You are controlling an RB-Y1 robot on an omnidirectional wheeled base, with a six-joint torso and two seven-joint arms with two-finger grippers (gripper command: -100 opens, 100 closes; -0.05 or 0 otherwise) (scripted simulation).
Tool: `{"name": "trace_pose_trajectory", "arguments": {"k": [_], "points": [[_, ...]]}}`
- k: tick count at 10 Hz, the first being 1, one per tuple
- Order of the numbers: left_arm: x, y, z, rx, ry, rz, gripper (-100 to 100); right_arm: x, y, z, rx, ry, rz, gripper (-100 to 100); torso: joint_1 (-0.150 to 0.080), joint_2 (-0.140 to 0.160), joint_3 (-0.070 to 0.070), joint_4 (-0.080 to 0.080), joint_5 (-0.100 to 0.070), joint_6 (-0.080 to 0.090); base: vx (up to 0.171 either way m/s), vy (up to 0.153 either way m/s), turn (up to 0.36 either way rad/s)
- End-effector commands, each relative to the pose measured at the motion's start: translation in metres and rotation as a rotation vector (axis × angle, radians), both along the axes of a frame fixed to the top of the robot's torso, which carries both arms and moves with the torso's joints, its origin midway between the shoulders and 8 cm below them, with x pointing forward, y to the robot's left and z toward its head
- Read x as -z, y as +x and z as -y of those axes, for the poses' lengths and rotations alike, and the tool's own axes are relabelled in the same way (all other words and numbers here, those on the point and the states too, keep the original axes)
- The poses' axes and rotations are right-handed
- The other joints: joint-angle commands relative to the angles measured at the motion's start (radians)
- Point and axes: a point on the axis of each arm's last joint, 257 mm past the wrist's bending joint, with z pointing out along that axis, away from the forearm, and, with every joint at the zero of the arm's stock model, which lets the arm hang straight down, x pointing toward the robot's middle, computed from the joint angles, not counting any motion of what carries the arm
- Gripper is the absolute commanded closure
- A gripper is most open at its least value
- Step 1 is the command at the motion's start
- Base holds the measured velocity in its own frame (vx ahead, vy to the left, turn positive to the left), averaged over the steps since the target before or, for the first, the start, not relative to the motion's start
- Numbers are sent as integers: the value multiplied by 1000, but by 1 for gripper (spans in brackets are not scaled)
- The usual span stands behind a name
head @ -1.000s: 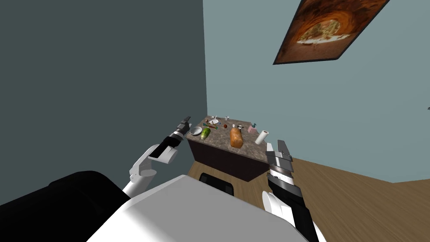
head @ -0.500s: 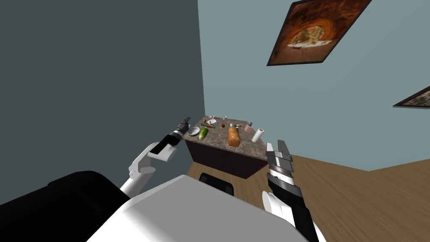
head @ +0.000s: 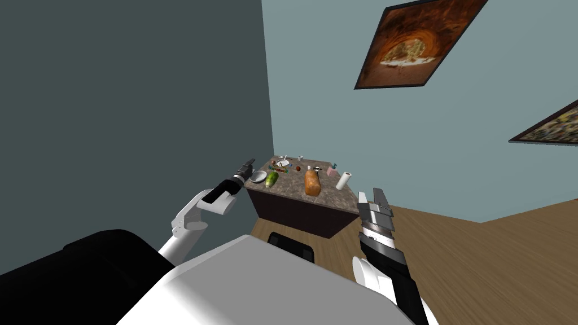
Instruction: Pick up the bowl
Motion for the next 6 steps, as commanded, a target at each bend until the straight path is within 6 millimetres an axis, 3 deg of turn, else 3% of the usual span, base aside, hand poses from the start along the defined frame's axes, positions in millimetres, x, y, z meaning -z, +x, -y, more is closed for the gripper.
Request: {"name": "trace_pose_trajectory", "arguments": {"k": [1, 6], "points": [[6, 2, -11, -20, 4, -41, -100, 0, 0, 0, 0, 0, 0, 0, 0, 0, 0, 0, 0, 0, 1, -11, -137], [32, 2, -41, -86, -1, -171, -100, 0, 0, 0, 0, 0, 0, 0, 0, 0, 0, 0, 0, 0, 1, -6, -99]]}}
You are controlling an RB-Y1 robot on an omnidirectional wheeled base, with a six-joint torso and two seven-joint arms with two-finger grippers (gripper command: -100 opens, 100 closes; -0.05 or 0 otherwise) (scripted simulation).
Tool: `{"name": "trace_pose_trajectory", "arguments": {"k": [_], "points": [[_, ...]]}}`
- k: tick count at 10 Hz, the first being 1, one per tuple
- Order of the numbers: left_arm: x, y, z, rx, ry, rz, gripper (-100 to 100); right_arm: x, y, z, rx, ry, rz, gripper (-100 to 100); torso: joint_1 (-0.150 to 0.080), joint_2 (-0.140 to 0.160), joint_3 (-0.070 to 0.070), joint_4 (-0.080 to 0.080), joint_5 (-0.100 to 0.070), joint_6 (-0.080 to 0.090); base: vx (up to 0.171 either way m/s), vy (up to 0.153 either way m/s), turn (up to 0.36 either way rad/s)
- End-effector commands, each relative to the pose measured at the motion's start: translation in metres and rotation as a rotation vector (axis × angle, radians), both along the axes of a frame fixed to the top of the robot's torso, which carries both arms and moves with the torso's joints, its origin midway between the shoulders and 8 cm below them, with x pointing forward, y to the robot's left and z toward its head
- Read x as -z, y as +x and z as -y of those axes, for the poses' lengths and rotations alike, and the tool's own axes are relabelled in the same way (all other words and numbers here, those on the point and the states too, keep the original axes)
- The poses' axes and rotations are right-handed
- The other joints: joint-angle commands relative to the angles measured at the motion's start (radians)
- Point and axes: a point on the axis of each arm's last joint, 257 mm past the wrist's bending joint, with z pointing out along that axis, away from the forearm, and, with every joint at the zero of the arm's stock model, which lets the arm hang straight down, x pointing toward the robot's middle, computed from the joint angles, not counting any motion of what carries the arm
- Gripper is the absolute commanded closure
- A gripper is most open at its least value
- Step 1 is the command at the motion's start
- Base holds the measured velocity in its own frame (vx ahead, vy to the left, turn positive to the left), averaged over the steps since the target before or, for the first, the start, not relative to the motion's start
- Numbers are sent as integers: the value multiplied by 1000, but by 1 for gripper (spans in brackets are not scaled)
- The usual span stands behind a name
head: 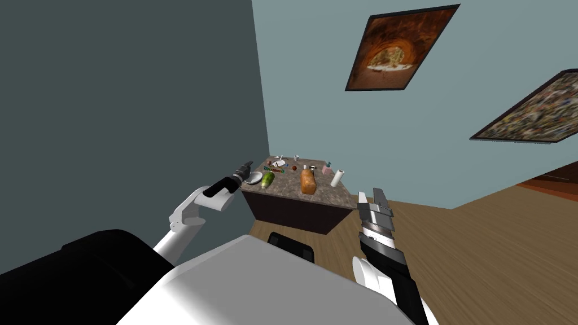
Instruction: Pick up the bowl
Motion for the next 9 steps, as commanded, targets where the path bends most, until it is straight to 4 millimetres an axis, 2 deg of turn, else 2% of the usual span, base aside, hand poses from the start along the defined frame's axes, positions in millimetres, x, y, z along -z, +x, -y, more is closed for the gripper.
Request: {"name": "trace_pose_trajectory", "arguments": {"k": [1, 2, 5, 7, 8, 9], "points": [[9, -1, -10, -22, -4, -44, -100, 0, 0, 0, 0, 0, 0, 0, 0, 0, 0, 0, 0, 0, 2, -1, -92], [13, -2, -12, -30, -6, -59, -100, 0, 0, 0, 0, 0, 0, 0, 0, 0, 0, 0, 0, -1, 1, 1, 12], [28, -5, -38, -82, -12, -149, -100, 0, 0, 0, 0, 0, 0, 0, 0, 0, 0, 0, 0, -1, 4, -1, -126], [39, -10, -43, -102, -19, -192, -100, 0, 0, 0, 0, 0, 0, 0, 1, 0, 0, 0, 0, -1, 2, 2, -42], [41, -11, -54, -120, -22, -217, -100, 0, 0, 0, 0, 0, 0, 0, 1, 0, 0, 0, 0, -1, 4, 0, -135], [47, -14, -56, -131, -26, -241, -100, 0, 0, 0, 0, 0, 0, 0, 0, 0, 0, 0, 0, 0, 4, 5, -97]]}}
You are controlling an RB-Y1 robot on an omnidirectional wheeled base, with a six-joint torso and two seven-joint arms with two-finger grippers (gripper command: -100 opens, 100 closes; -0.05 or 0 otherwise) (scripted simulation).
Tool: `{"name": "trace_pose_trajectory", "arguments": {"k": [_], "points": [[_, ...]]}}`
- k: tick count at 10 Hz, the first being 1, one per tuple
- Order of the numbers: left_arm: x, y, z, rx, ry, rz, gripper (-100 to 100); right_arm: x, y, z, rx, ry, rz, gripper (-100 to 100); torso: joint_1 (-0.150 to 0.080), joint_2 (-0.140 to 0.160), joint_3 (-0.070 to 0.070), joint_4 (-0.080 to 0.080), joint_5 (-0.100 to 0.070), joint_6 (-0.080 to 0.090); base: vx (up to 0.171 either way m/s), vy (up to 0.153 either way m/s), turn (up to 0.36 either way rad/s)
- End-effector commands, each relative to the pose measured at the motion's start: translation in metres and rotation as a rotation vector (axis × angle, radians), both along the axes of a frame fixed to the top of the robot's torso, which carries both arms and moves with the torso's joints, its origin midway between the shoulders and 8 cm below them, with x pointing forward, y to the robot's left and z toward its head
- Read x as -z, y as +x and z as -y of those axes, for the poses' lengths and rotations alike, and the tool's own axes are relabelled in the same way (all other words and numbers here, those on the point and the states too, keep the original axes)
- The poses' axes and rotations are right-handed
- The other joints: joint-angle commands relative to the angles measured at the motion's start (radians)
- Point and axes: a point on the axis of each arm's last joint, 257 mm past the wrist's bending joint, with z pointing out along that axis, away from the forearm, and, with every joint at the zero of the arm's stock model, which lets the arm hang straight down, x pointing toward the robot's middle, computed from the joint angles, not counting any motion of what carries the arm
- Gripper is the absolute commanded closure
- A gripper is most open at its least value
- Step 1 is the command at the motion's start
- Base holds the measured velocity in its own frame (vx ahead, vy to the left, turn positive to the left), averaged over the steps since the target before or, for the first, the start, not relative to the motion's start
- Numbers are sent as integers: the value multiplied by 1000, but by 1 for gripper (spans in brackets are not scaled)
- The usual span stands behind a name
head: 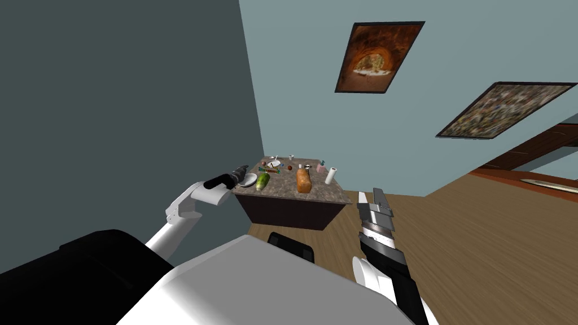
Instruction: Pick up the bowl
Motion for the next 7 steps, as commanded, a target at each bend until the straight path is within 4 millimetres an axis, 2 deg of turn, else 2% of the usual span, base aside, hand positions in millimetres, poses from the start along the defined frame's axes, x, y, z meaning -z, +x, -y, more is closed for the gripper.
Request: {"name": "trace_pose_trajectory", "arguments": {"k": [1, 2, 4, 7], "points": [[7, -5, -4, -17, -6, -34, -100, 0, 0, 0, 0, 0, 0, 0, 0, 0, 0, 0, 0, 0, 0, 0, 0], [11, -7, -16, -39, -12, -66, -100, 0, 0, 0, 0, 0, 0, 0, 0, 0, 0, 0, 0, 0, 4, 2, -113], [19, -12, -18, -55, -18, -98, -100, 0, 0, 0, 0, 0, 0, 0, 0, 0, 0, 0, 0, 0, 3, 7, -53], [33, -24, -43, -110, -39, -185, -100, 0, 0, 0, 0, 0, 0, 0, 0, 0, 0, 0, 0, 0, 5, 7, -112]]}}
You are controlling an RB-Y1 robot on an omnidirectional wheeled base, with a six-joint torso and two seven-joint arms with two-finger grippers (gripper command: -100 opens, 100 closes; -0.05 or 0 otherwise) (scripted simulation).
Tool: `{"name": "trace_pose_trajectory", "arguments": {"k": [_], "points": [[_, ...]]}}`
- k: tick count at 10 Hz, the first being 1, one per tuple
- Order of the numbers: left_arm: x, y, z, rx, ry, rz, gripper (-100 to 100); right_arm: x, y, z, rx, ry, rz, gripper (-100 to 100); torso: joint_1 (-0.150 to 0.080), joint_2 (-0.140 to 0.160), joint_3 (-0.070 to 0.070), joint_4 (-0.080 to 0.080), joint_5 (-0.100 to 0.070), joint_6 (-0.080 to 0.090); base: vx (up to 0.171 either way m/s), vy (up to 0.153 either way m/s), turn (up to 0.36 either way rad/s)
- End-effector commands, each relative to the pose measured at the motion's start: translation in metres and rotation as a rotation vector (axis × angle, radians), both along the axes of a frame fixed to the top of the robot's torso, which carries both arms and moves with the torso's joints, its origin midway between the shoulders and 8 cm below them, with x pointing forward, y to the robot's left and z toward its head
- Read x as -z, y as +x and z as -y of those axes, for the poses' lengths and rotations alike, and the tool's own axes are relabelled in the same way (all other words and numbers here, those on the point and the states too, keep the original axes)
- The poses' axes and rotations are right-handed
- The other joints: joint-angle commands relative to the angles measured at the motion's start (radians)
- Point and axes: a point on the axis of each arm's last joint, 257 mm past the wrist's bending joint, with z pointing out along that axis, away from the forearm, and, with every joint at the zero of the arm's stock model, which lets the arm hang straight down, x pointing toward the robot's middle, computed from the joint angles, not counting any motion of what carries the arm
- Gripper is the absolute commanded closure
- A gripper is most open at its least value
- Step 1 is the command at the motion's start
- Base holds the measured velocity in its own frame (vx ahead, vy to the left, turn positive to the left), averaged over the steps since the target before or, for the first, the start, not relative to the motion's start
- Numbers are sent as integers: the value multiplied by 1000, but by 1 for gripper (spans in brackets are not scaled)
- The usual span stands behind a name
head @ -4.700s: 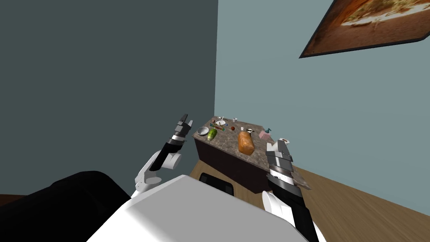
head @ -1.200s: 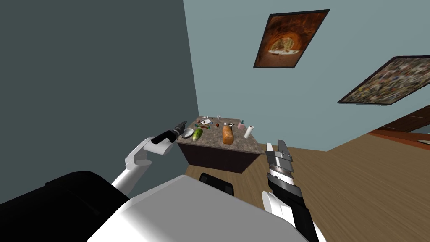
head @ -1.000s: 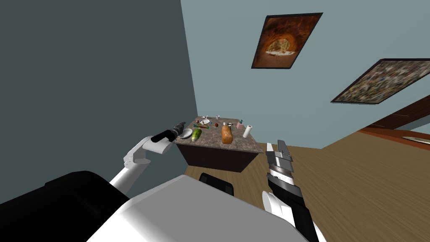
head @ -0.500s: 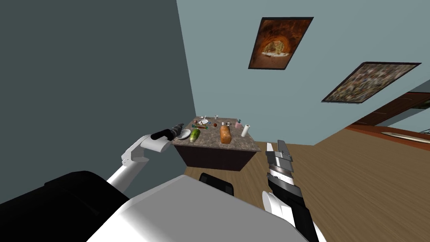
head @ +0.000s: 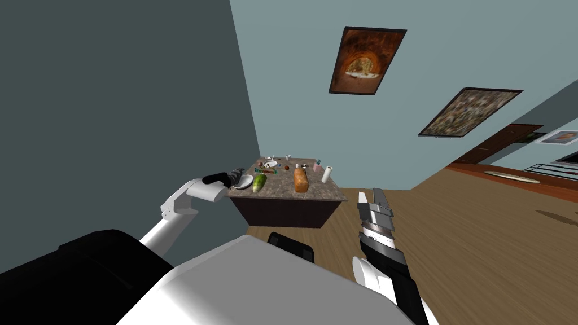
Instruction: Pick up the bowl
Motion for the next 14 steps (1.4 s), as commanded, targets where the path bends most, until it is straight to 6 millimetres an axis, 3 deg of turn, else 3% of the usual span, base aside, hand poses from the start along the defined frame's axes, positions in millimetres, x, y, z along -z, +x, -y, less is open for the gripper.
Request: {"name": "trace_pose_trajectory", "arguments": {"k": [1, 5, 7, 14], "points": [[10, -6, -9, -28, -12, -49, -100, 0, 0, 0, 0, 0, 0, 0, 0, 0, 0, 0, 0, 0, 6, 11, -87], [27, -24, -32, -91, -44, -151, -100, 0, 0, 0, 0, 0, 0, 0, 0, 0, 0, 0, 0, 0, 6, 11, -73], [31, -29, -33, -101, -49, -172, -100, 0, 0, 0, 0, 0, 0, 0, 0, 0, 0, 0, 0, 0, 6, 12, -45], [61, -73, -65, -215, -133, -363, -100, 0, 0, 0, 0, 0, 0, 0, 0, 0, 0, 0, 0, -1, 9, 17, -87]]}}
